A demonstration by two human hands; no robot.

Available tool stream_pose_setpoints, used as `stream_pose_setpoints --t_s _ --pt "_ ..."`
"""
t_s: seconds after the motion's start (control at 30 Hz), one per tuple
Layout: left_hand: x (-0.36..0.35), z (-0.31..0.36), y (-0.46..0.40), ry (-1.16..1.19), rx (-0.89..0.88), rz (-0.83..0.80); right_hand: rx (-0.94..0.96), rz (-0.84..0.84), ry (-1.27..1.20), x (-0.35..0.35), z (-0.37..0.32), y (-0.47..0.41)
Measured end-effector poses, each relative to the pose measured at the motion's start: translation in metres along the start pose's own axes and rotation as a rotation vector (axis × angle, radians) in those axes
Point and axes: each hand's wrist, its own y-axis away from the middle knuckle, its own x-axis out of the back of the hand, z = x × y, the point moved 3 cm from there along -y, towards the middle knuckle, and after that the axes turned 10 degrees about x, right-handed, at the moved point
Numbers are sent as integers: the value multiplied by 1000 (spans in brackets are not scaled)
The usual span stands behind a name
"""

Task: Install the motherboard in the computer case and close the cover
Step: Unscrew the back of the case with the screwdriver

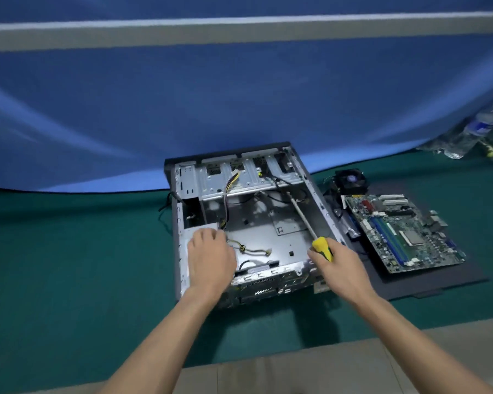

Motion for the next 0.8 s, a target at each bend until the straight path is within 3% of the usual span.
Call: stream_pose_setpoints --t_s 0.17,0.37,0.6,0.8 --pt "-7 79 -5 358 -141 -169 -176 97 -304 45 47 -30" --pt "-35 161 -23 375 -136 -181 -230 64 -346 71 114 -90" --pt "-64 222 -69 301 5 -188 -264 -114 -361 42 153 -153" --pt "-72 243 -78 218 69 -52 -300 -259 -276 2 164 -183"
